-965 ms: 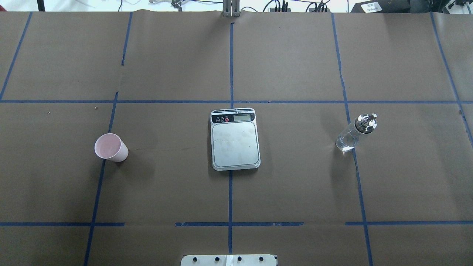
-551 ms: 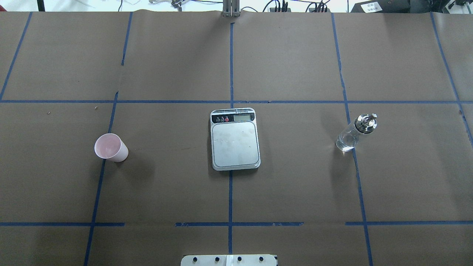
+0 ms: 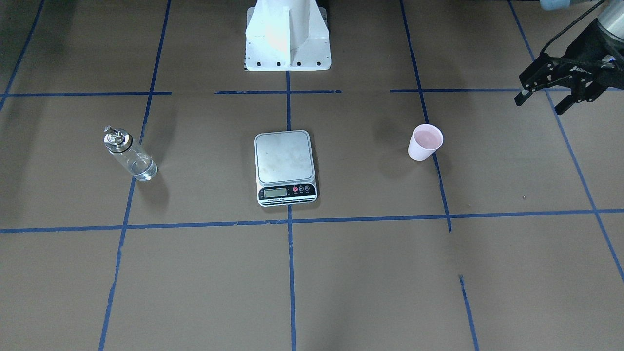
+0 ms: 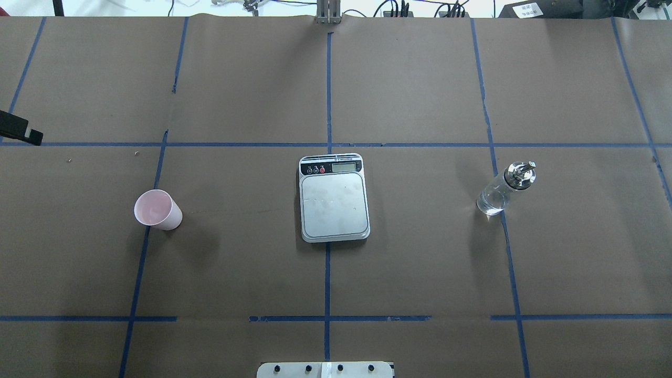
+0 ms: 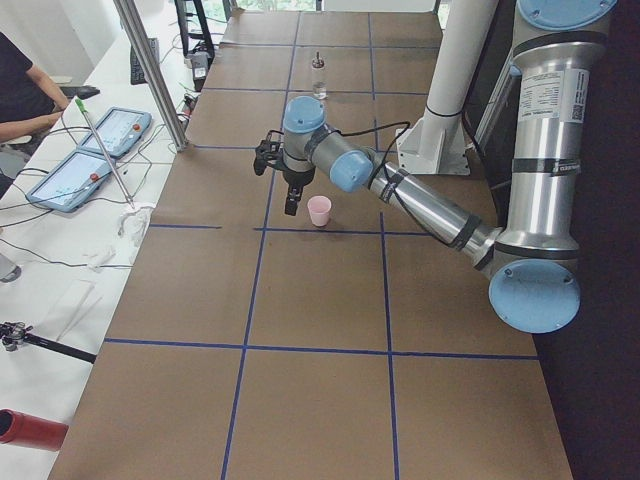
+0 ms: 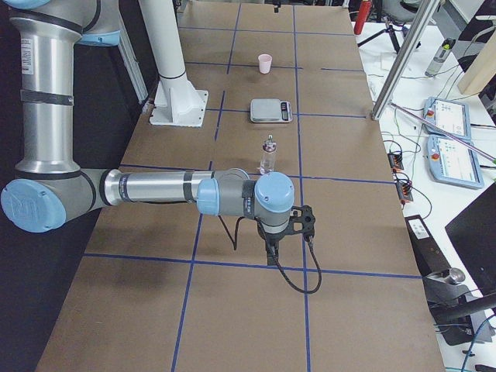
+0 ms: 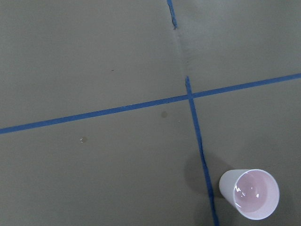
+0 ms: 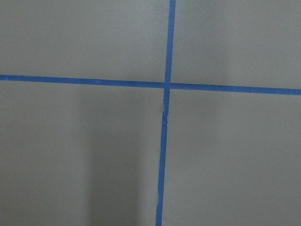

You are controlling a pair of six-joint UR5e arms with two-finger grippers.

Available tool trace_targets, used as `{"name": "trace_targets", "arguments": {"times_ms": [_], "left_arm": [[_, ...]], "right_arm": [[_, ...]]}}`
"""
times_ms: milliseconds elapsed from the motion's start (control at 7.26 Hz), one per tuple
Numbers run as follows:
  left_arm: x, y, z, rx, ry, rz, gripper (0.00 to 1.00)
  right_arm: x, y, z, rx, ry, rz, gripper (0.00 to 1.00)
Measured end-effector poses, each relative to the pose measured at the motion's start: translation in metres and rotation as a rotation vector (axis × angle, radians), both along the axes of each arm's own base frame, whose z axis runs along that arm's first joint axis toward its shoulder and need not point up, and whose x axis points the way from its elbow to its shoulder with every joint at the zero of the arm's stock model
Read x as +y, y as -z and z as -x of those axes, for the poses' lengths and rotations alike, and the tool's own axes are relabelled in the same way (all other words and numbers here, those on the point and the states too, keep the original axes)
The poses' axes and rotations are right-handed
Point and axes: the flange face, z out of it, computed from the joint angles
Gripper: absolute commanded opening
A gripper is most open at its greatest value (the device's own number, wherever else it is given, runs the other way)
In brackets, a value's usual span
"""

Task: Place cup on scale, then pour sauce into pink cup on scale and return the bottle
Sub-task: 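Reach the left gripper down to the pink cup and grasp it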

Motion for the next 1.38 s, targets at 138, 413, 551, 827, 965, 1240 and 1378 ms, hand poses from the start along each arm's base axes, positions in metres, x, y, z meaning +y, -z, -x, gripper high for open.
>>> {"name": "trace_targets", "arguments": {"times_ms": [138,413,551,827,965,1240,1378], "left_arm": [[0.0,-0.005,-0.019,0.006,0.014,0.05,1.0],[0.004,-0.02,-0.076,-0.034,0.065,0.152,1.0],[0.007,-0.026,-0.099,-0.033,0.093,0.189,1.0],[0.024,-0.034,-0.148,-0.033,0.138,0.292,1.0],[0.03,-0.036,-0.172,-0.043,0.153,0.323,1.0],[0.027,-0.038,-0.2,-0.055,0.157,0.347,0.99],[0.026,-0.039,-0.206,-0.058,0.154,0.35,0.98]], "right_arm": [[-0.001,0.001,0.0,0.001,0.0,-0.004,1.0],[-0.006,0.007,0.0,0.009,0.002,-0.018,1.0],[-0.008,0.012,0.0,0.01,0.002,-0.029,1.0],[-0.01,0.017,-0.001,0.012,0.002,-0.048,1.0],[-0.008,0.015,0.0,0.012,0.002,-0.047,1.0],[-0.007,0.014,0.0,0.01,0.002,-0.046,1.0],[-0.008,0.015,0.0,0.01,0.001,-0.049,1.0]]}}
